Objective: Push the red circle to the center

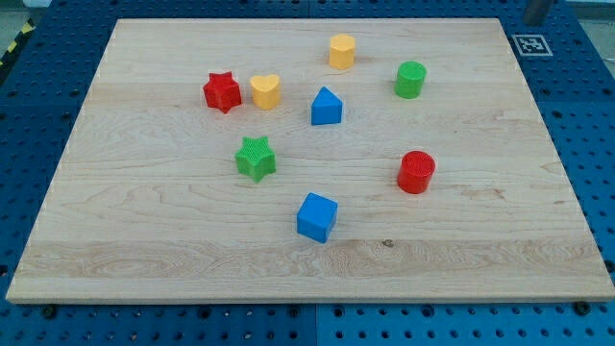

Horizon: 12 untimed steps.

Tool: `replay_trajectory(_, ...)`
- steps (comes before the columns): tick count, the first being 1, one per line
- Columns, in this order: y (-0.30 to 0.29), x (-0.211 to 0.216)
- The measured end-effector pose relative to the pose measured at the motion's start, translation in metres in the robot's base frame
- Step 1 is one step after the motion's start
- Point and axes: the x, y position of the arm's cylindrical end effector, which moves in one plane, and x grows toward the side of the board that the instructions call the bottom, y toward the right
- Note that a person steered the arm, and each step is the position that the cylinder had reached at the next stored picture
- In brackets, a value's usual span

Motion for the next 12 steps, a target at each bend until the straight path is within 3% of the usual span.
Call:
replay_trajectory(2,0.000,0.006)
replay_trajectory(4,0.000,0.069)
replay_trajectory(10,-0.024,0.092)
replay_trajectory(12,-0.080,0.090)
